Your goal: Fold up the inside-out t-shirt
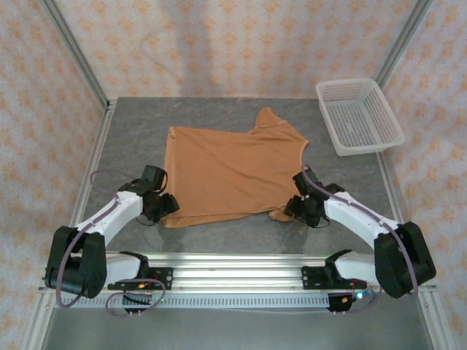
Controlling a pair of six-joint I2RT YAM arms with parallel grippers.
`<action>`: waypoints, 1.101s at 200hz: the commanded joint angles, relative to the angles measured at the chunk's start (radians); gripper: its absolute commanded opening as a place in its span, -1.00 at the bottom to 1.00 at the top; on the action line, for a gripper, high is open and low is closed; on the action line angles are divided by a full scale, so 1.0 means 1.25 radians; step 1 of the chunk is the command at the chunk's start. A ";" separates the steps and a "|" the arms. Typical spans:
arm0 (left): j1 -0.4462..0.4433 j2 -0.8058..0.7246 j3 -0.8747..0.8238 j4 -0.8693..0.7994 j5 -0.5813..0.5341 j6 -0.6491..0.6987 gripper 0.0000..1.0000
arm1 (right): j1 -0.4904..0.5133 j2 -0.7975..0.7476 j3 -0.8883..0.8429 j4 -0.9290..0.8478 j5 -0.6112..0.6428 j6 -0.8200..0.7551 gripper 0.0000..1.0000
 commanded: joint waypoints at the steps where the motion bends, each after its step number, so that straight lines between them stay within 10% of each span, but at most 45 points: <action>1: -0.004 0.030 -0.028 0.068 0.011 -0.026 -0.26 | 0.004 0.033 0.001 0.063 0.022 0.014 0.06; 55: -0.003 -0.006 0.071 -0.059 -0.073 0.006 -1.00 | 0.004 0.022 0.065 -0.001 0.041 -0.009 -1.00; 111: 0.011 -0.007 0.232 -0.133 -0.127 0.043 -1.00 | 0.004 -0.004 0.263 -0.150 0.031 -0.047 -1.00; 155: 0.038 0.129 0.345 -0.109 -0.125 0.056 -1.00 | -0.017 0.260 0.515 -0.149 0.038 -0.116 -1.00; 193: 0.038 0.207 0.379 -0.088 -0.098 0.063 -1.00 | -0.034 0.458 0.738 -0.217 0.072 -0.169 -0.04; 220: 0.038 0.211 0.345 -0.063 -0.094 0.063 -1.00 | -0.036 0.369 0.630 -0.181 0.072 -0.179 0.06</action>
